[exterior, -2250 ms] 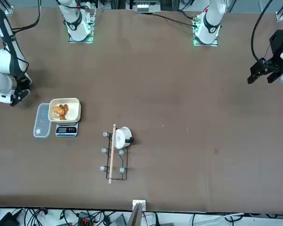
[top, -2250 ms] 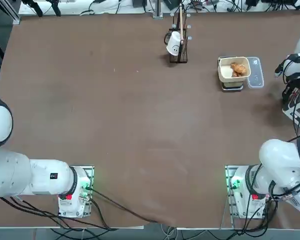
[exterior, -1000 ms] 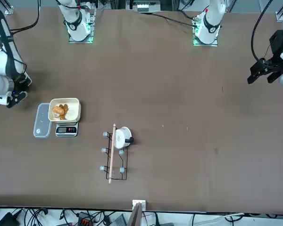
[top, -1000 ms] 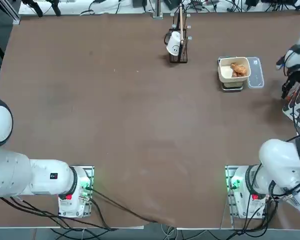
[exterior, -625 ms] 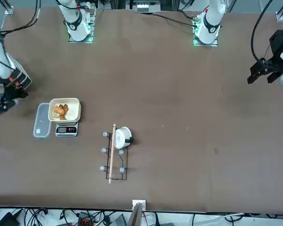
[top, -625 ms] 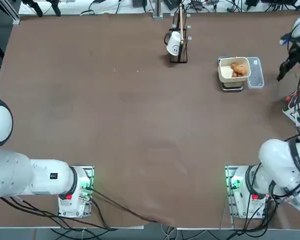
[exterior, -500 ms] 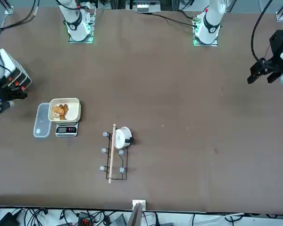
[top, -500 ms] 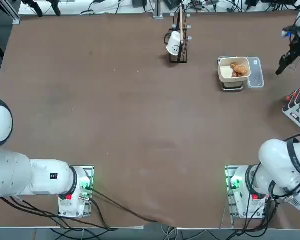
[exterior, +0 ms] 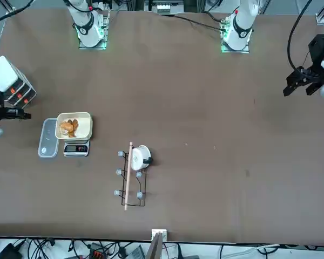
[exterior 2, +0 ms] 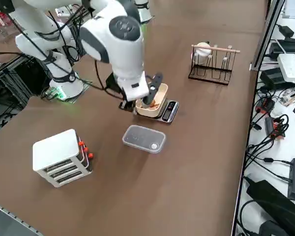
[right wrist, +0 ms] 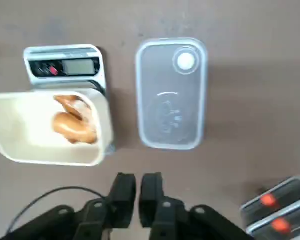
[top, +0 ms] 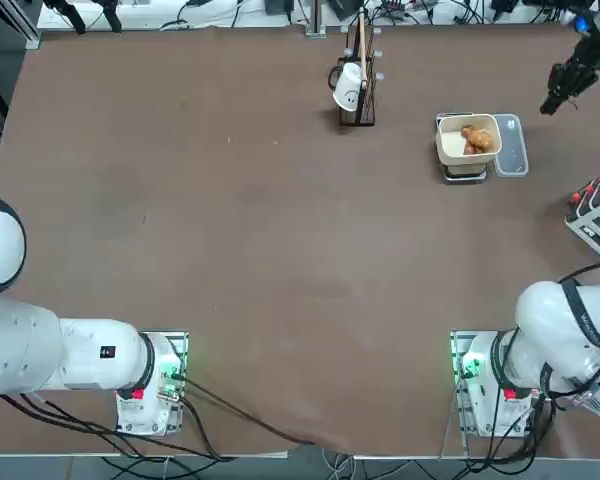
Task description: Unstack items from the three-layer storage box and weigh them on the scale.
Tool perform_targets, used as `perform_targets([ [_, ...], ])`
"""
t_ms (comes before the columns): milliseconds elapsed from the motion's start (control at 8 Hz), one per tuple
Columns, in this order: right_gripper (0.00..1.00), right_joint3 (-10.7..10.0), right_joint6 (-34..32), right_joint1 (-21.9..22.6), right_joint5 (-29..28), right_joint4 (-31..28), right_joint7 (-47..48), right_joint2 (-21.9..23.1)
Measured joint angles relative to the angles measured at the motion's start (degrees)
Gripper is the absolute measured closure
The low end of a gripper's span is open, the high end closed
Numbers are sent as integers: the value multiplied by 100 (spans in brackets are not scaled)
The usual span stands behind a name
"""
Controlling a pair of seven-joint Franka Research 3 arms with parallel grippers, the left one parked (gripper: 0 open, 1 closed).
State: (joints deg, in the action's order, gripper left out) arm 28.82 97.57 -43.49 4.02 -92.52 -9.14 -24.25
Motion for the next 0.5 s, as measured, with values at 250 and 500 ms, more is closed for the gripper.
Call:
perform_targets([
  [250, 44, 3, -507, 162, -105, 385, 975, 10],
  [500, 6, 0, -1155, 169, -108, 815, 1177, 21],
])
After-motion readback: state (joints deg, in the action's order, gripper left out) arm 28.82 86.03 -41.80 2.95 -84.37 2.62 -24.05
